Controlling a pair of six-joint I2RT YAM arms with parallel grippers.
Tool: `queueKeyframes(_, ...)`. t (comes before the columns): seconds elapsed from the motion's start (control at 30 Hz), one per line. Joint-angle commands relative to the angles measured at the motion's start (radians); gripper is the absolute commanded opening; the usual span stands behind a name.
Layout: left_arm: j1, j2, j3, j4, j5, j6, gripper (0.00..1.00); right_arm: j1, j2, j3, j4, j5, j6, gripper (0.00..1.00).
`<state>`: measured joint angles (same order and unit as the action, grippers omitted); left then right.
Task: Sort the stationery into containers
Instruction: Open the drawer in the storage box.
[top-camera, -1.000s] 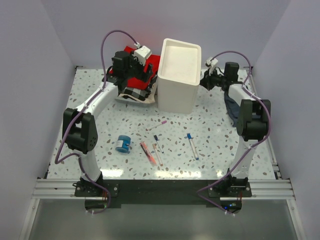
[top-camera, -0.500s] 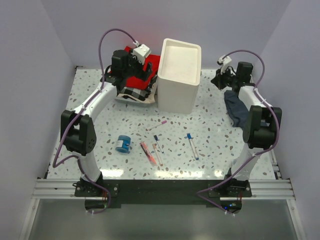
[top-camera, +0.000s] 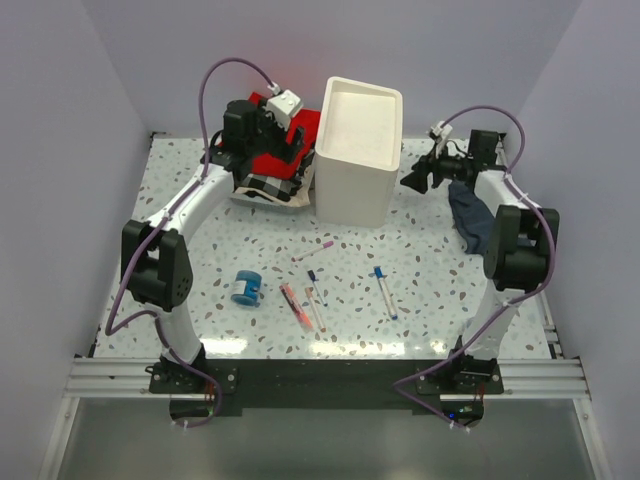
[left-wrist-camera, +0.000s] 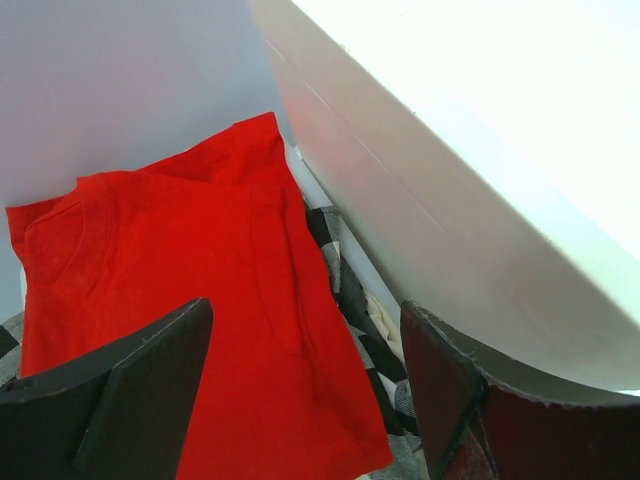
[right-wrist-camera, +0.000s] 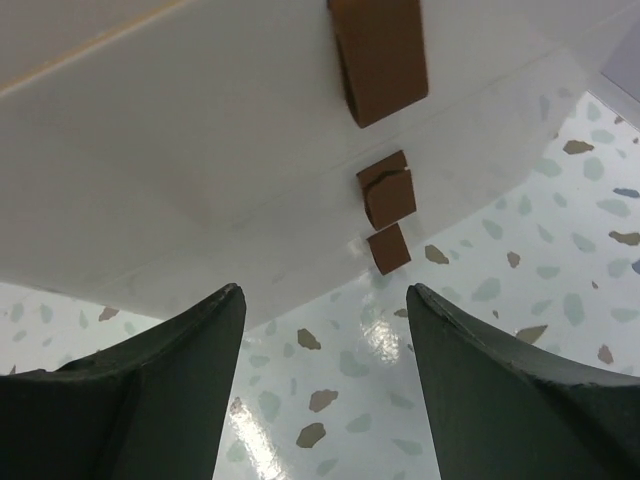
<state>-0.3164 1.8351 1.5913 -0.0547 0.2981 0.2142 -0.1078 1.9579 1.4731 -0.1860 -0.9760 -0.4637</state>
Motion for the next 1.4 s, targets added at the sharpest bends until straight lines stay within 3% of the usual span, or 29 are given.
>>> queueKeyframes(0.0,-0.004,-0.043,0.010,-0.033,-0.008,0.054,0.81,0.000,0.025,0.010,0.084,-0.138,-0.087,0.69)
queueKeyframes(0.07,-0.004,-0.037,0.018,-0.043,-0.014,0.065,0.81,0.000,0.065,0.052,0.022,-0.151,-0.153,0.68)
queueKeyframes(0.27,-0.015,-0.031,0.012,-0.079,-0.031,0.111,0.81,-0.021,0.150,0.147,0.040,-0.207,-0.110,0.65)
queueKeyframes(0.63,-0.053,-0.011,-0.008,-0.099,-0.094,0.142,0.82,-0.041,0.272,0.228,0.275,-0.352,0.121,0.63)
queueKeyframes(0.77,-0.053,-0.002,-0.007,-0.100,-0.125,0.149,0.82,-0.036,0.299,0.201,0.590,-0.363,0.322,0.64)
queueKeyframes(0.9,-0.053,0.004,-0.007,-0.103,-0.136,0.148,0.82,-0.029,0.335,0.210,0.781,-0.368,0.457,0.64)
queueKeyframes(1.37,-0.053,0.021,-0.008,-0.094,-0.162,0.152,0.83,-0.007,0.424,0.319,0.712,-0.441,0.519,0.59)
